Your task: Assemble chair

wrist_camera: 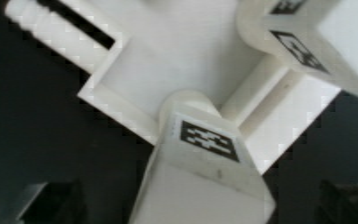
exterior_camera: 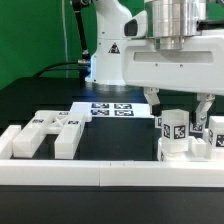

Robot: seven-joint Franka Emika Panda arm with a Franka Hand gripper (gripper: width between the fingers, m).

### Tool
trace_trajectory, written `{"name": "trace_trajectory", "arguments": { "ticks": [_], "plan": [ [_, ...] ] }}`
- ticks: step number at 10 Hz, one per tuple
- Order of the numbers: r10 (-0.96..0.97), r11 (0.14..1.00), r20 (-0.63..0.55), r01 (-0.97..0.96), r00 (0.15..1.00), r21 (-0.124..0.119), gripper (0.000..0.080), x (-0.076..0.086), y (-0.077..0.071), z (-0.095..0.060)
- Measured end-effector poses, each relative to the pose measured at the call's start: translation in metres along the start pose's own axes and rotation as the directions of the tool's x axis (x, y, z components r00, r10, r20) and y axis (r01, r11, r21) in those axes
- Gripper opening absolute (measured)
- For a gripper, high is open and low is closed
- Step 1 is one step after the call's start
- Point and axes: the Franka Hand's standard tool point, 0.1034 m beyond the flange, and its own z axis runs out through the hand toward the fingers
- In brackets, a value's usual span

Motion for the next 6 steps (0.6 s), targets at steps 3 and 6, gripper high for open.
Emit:
{"name": "trace_trajectory", "arguments": {
  "ticks": [3,6],
  "plan": [
    [-0.257,0.966,-0.001,0.257,0.966,0.000,0.0649,-0.0006,0.0000,0.0005],
    [-0.442,0.897,-0.011,0.442,0.897,0.000,0.0649,0.0006,0.0001,0.0006]
  ]
}}
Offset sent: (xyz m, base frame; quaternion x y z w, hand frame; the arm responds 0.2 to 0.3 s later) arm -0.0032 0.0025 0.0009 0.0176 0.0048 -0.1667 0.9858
